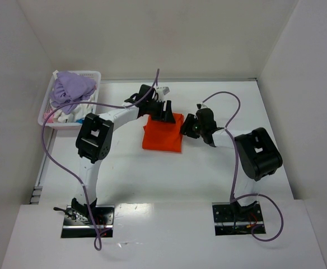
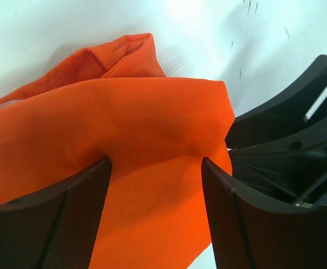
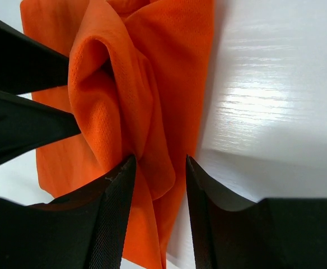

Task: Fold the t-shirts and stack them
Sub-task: Fold the long partially folded tshirt into a neat square

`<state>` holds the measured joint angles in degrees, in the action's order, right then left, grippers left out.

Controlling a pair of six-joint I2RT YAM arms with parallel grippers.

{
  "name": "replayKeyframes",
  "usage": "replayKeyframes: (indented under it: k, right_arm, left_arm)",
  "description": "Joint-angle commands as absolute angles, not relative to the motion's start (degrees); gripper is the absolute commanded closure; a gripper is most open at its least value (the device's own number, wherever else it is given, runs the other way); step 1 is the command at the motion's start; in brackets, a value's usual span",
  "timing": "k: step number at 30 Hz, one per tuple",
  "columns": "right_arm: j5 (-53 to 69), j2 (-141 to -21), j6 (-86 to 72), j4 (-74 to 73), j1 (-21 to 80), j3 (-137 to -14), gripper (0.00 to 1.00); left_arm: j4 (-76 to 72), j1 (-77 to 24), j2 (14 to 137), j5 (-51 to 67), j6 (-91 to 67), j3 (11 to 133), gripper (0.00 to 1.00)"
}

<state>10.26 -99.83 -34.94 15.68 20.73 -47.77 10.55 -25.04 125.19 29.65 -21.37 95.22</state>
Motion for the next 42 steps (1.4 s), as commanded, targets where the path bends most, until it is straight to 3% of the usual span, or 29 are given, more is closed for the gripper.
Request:
replayKeyframes:
  k: [1, 6, 21, 30, 37, 42]
  right_arm:
    - [12.30, -101.86, -34.89, 19.95, 20.48, -49.83, 0.53]
    - [12.92, -103.88, -34.89, 19.95, 20.48, -50.97, 0.53]
    - [14.15, -104.50, -35.95, 19.95, 20.48, -50.98, 0.89]
    - [14.68, -102.74, -35.95, 19.95, 20.48, -50.45, 0.89]
    - [15.82, -100.47, -36.48, 18.02, 21.09, -49.92, 0.88]
    - [16.35, -98.62, -36.47, 16.08, 22.85, -49.31, 0.88]
  left_arm:
    - [9.93, -25.22, 125.95, 30.15, -21.01, 98.09, 0.26]
    - [10.46, -24.70, 125.95, 30.67, -21.01, 98.61, 0.25]
    - [10.46, -24.70, 127.61, 34.88, -22.06, 101.42, 0.25]
    - [10.99, -25.92, 129.20, 34.90, -22.59, 103.71, 0.28]
    - [10.90, -25.93, 131.04, 32.96, -23.20, 104.50, 0.42]
    - [9.06, -25.93, 131.04, 30.76, -24.25, 104.50, 0.45]
